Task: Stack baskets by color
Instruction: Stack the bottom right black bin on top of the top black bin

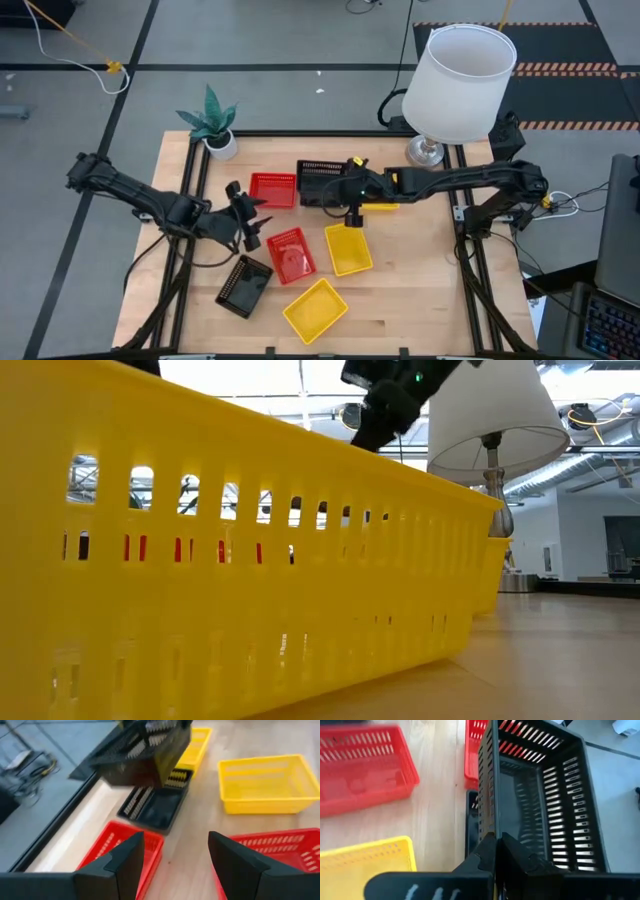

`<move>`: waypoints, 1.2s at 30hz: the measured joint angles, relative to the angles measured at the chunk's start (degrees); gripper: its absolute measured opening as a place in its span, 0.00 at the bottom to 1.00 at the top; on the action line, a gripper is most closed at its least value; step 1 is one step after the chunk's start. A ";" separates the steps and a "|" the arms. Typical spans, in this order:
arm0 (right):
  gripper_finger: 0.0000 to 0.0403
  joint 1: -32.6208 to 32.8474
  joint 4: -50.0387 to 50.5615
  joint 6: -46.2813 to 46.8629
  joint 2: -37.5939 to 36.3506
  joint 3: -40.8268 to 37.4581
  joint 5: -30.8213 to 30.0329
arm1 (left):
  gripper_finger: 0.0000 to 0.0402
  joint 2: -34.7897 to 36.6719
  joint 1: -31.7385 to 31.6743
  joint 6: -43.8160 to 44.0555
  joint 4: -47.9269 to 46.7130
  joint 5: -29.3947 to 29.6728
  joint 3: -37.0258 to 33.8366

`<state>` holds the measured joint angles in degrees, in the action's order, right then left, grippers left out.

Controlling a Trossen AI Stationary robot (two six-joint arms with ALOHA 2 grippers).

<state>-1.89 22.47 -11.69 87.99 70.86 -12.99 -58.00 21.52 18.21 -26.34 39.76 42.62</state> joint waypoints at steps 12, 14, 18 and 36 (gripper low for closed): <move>0.02 -1.90 -7.05 -1.07 -0.04 -4.74 1.26 | 0.23 1.19 -1.63 -9.69 4.09 -6.13 -1.00; 0.02 -1.90 -8.46 -1.34 -0.02 -5.96 1.33 | 0.16 1.19 -2.60 -10.39 4.56 -7.25 -1.00; 0.02 -1.91 -10.16 -2.95 0.02 -7.87 1.30 | 0.05 1.17 -4.34 -10.63 5.38 -8.66 -1.00; 0.02 -2.15 -17.98 -1.42 0.04 -12.06 1.24 | 0.01 1.14 -7.66 -13.62 6.58 -11.44 -0.97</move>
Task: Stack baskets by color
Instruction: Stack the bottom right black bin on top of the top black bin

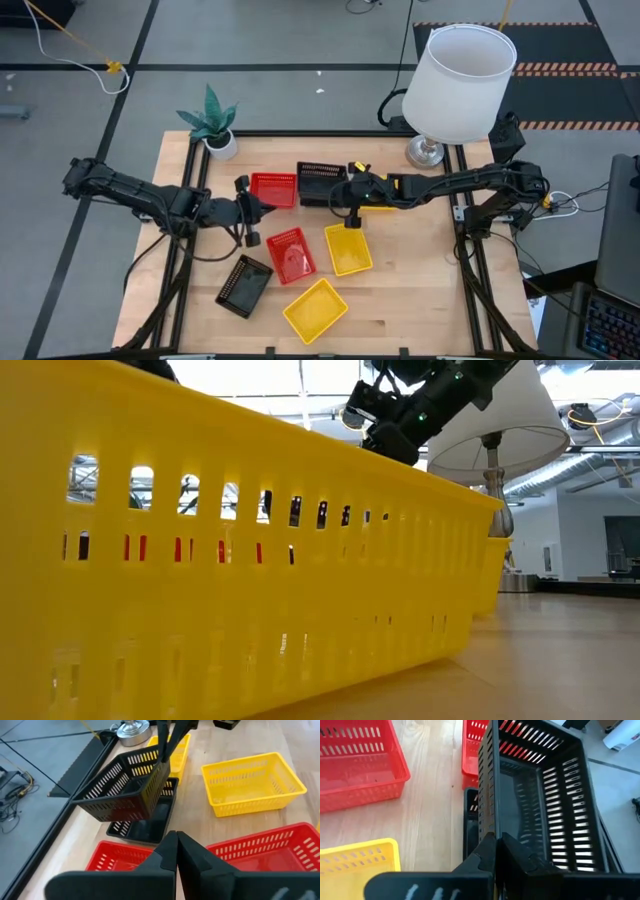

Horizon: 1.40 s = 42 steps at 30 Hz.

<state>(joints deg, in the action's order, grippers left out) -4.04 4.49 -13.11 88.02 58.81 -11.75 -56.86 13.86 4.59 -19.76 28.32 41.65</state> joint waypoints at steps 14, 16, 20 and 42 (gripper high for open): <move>0.02 -1.11 0.02 -0.78 5.01 -0.04 -0.30 | 0.01 -0.02 -0.40 -0.93 0.30 -0.37 0.02; 0.02 -1.39 0.06 -0.61 5.03 -0.04 -0.40 | 0.02 -0.02 -0.40 -0.93 0.30 -0.38 0.02; 0.02 -1.59 0.71 0.05 5.01 -0.04 -0.43 | 0.05 -0.02 -0.40 -0.89 0.30 -0.39 0.02; 0.03 -1.52 1.05 0.23 6.21 0.07 -0.17 | 0.01 -0.02 -0.40 -0.89 0.31 -0.42 0.02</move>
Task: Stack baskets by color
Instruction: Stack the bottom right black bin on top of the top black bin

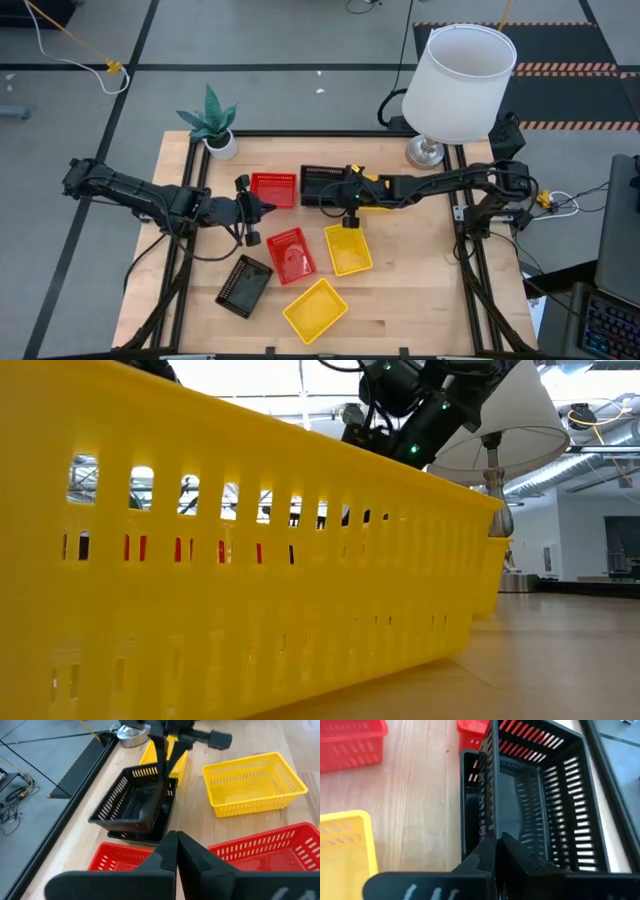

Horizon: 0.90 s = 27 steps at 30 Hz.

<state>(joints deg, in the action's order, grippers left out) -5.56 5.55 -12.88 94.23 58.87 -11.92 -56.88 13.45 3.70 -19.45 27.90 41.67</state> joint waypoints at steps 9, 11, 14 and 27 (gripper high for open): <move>0.07 0.02 -0.43 -1.34 2.30 -0.01 -0.07 | 0.05 0.00 0.02 -0.01 0.01 -0.01 0.00; 0.07 0.02 -1.04 -1.32 2.23 0.00 -0.10 | 0.04 0.00 0.02 -0.02 0.03 0.00 0.00; 0.07 0.02 -0.71 -1.05 2.25 -0.02 -0.02 | 0.02 0.00 0.02 -0.02 0.03 0.00 0.02; 0.07 0.02 -0.62 0.42 2.23 -0.01 3.24 | 0.06 0.00 0.02 -0.02 0.00 -1.49 0.00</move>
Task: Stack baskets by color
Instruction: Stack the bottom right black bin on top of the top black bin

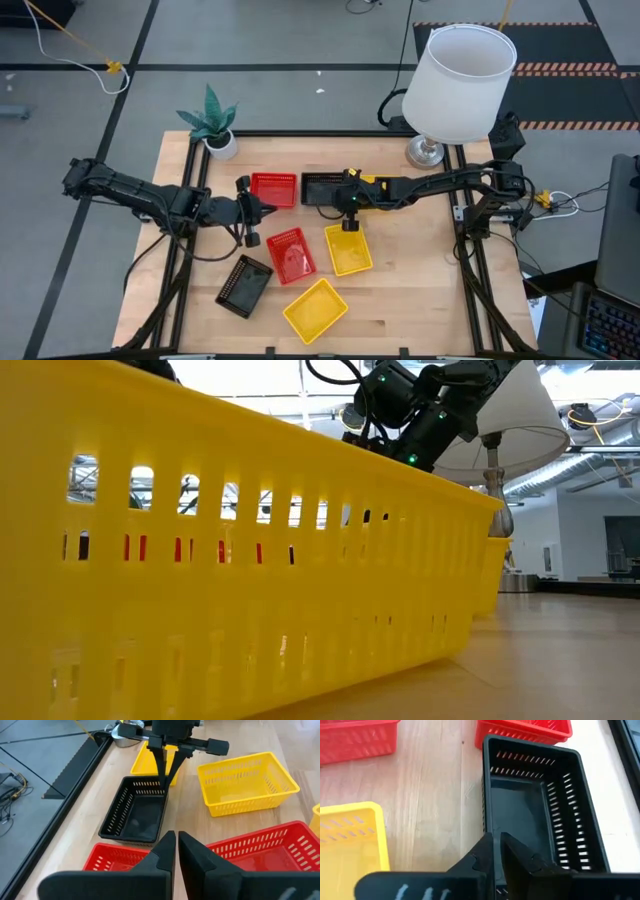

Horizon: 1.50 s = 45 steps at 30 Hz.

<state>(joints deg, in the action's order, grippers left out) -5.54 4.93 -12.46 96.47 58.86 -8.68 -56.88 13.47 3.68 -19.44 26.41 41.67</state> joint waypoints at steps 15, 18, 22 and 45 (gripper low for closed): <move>0.28 -0.02 0.48 0.37 -0.42 -0.01 -3.38 | 0.06 0.00 0.00 -0.08 0.00 0.00 0.00; 0.26 -0.02 1.60 0.42 -0.39 -0.01 -3.26 | 0.06 0.00 0.00 -0.20 0.00 0.00 0.01; 0.19 -0.40 3.56 1.20 -0.39 -0.01 -2.93 | 0.06 0.00 0.00 -0.20 0.00 0.00 0.02; 0.00 -1.62 4.35 5.34 -0.39 -0.01 6.64 | 0.06 0.00 0.00 -0.22 0.00 0.00 0.02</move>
<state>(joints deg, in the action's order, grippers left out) -7.16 9.28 -7.11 96.07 58.85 -2.04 -56.88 13.47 3.46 -19.44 26.41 41.69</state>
